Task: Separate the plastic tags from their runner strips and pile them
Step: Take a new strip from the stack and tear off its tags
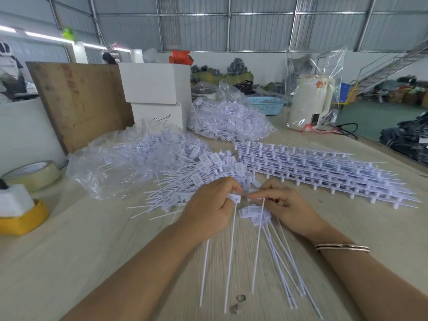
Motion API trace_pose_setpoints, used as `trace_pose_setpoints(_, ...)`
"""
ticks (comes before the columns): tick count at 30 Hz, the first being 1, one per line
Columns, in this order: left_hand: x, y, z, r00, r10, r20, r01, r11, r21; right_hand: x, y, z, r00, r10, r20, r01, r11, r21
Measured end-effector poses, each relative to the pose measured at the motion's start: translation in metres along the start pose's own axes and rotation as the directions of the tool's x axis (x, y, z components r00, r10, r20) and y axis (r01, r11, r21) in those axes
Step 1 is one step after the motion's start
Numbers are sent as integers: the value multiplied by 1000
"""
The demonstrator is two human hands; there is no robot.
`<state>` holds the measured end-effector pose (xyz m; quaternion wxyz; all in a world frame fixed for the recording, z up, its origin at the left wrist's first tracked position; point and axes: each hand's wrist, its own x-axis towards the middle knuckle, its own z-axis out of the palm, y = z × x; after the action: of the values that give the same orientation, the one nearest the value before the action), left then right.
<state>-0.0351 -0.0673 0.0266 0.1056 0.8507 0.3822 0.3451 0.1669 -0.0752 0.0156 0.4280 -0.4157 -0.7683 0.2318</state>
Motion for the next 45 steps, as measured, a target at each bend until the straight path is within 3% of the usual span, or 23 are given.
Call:
trace_pose_setpoints(4,1,-7,7,993,-87,78,89,996,-30,1,1,3,993,58,101,-59,998,9)
trace_pose_setpoints(8,0,-9,15,982,-71,173,79,996,-39,0,6,4,998,42,55,-38,997,-66)
trace_pose_setpoints(12,-1,-6,18,995,4,95,-4,1000,-2,2,4,3,994,-101,-46,90,975,-204)
trace_pose_setpoints(15,-1,-3,16,1000,5,31,-5,1000,5,0,0,5,986,-162,-31,147,947,-285)
trace_pose_setpoints(19,-3,3,20,996,43,76,-43,999,-4,-1,0,11,978,-206,20,197,897,-395)
trace_pose_setpoints(27,4,-2,15,993,-107,40,107,994,-7,2,0,5,959,-253,-130,180,892,-415)
trace_pose_setpoints(34,4,-12,14,989,-130,72,129,991,24,3,-1,6,959,-276,-55,208,826,-524)
trace_pose_setpoints(37,5,-12,13,995,-61,77,63,998,-18,3,2,6,972,-225,-69,165,863,-478)
trace_pose_setpoints(42,7,-6,15,999,49,2,-49,998,-50,4,4,5,985,-112,-129,87,978,-190)
trace_pose_setpoints(45,6,-1,15,987,160,-27,-160,987,6,4,6,4,975,-118,-187,96,988,-124)
